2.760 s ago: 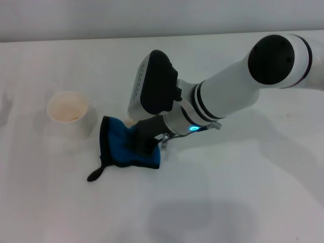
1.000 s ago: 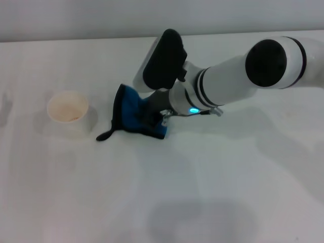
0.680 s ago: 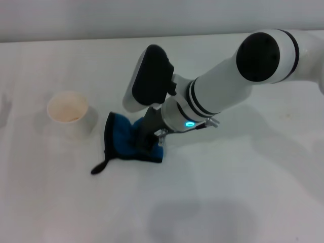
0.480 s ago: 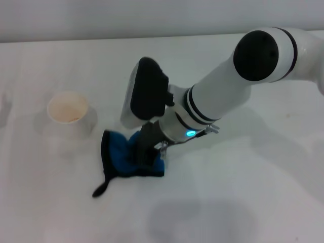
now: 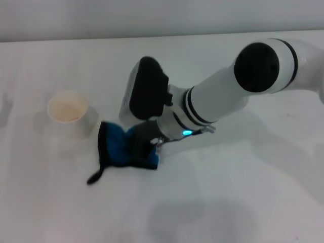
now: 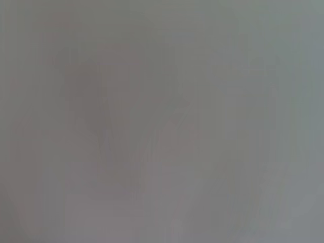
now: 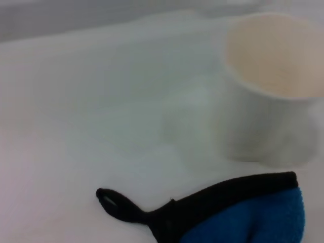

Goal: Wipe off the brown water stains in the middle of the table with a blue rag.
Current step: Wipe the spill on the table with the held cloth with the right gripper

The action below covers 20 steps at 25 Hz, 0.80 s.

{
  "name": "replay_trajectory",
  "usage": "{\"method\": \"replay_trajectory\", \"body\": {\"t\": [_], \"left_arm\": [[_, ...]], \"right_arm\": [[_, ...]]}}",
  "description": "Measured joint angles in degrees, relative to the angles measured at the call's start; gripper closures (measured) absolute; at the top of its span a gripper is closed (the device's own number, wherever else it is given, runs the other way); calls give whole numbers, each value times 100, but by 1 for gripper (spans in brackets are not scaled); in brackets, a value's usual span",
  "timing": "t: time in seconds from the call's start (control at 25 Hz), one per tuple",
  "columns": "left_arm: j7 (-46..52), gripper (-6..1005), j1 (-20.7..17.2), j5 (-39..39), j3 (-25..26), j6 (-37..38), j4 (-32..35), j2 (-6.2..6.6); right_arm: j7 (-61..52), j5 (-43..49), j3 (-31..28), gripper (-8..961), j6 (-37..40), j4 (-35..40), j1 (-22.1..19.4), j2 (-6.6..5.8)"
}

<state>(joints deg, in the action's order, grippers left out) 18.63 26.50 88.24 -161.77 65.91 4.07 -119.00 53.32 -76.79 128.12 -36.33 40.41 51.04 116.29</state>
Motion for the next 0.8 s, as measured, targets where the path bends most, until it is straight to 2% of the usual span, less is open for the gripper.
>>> {"method": "replay_trajectory", "body": {"t": [0.28, 0.8], "left_arm": [[-1, 107, -24, 0, 15, 7, 6, -5], [0, 106, -22, 0, 4, 7, 6, 1]], "right_arm": [[-351, 2, 40, 829, 718, -408, 50, -4], [-756, 36, 11, 828, 1466, -1064, 195, -10]]}}
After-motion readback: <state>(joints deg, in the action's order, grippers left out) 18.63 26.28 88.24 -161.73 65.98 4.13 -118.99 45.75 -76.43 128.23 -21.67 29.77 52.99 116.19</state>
